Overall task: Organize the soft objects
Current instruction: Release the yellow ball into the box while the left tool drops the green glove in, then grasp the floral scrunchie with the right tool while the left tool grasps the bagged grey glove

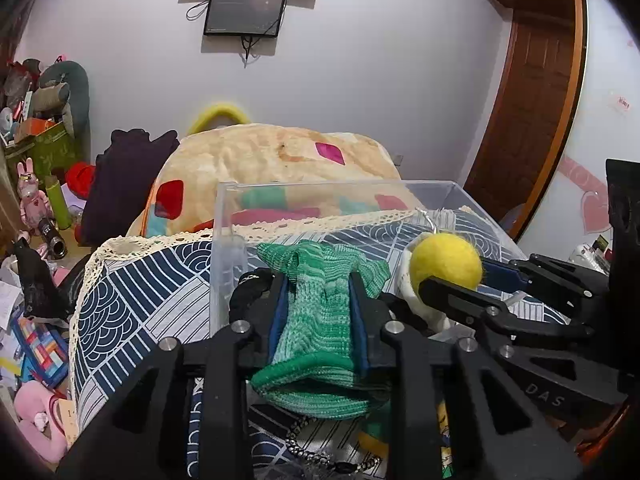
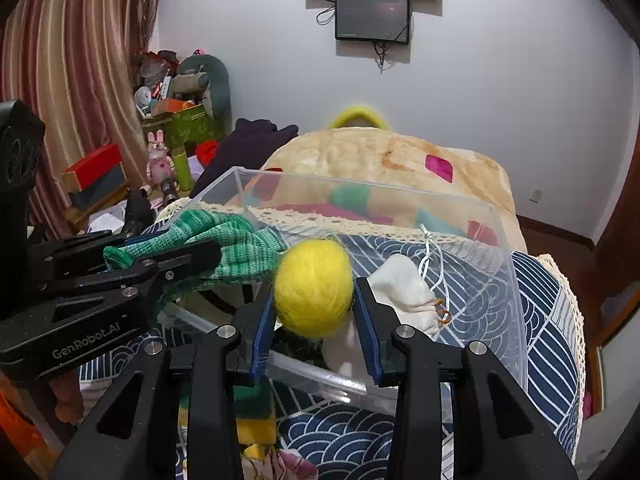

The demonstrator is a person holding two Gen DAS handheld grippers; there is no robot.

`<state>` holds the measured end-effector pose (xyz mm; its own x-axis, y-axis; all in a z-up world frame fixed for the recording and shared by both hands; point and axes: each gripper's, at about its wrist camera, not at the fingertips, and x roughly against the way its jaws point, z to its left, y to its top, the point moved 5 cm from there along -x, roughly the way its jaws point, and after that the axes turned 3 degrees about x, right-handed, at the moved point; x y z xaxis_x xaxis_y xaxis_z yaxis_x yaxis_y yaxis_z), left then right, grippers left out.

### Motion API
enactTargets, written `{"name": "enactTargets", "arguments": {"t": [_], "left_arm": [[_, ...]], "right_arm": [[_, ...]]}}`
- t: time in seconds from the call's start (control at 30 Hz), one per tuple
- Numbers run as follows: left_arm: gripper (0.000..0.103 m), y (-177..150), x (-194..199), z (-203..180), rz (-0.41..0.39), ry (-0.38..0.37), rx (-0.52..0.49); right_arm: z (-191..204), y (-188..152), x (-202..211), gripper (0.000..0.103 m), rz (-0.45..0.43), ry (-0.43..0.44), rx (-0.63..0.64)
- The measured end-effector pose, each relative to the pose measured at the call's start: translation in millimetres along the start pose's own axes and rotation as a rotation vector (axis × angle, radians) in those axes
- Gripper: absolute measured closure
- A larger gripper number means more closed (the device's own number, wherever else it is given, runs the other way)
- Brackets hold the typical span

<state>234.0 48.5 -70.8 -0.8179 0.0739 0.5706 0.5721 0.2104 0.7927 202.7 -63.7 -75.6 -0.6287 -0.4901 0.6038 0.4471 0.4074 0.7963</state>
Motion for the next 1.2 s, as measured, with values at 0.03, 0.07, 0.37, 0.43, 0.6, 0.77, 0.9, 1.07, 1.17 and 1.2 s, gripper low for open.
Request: {"name": "enactTargets", "arguments": {"t": [0.03, 0.07, 0.37, 0.43, 0.6, 0.77, 0.9, 1.07, 1.17, 1.2], "left_arm": [[0.071, 0, 1, -1, 0.002, 0.000, -0.002], [0.067, 0, 2, -2, 0.002, -0.001, -0.004], [0.041, 0, 35, -3, -0.060, -0.017, -0.012], [0.033, 0, 45, -3, -0.081, -0.003, -0.011], [0.020, -4, 66, -3, -0.108, -0.002, 0.003], [0.009, -13, 85, -4, -0.133, 0.025, -0.025], [0.006, -26, 91, -2, -0.120, 0.041, -0.042], [0.006, -55, 85, 0, -0.060, 0.057, -0.053], [0.006, -71, 77, 2, -0.012, 0.051, -0.049], [0.006, -76, 75, 3, 0.001, 0.044, -0.047]], "right_arm": [[0, 0, 1, 0.067, 0.000, 0.000, 0.000], [0, 0, 1, 0.064, 0.000, 0.000, 0.001], [-6, -2, 25, 0.044, -0.055, -0.030, -0.007], [-7, -1, 34, 0.035, -0.078, -0.060, 0.003], [-6, -1, 56, 0.031, -0.130, -0.072, 0.008], [-5, -11, 70, 0.021, -0.158, -0.065, 0.001], [-6, -26, 70, 0.021, -0.139, -0.048, -0.017], [-6, -49, 65, 0.021, -0.092, -0.017, -0.051], [-4, -64, 58, 0.021, -0.054, -0.008, -0.062], [-2, -69, 56, 0.021, -0.041, 0.000, -0.064]]}}
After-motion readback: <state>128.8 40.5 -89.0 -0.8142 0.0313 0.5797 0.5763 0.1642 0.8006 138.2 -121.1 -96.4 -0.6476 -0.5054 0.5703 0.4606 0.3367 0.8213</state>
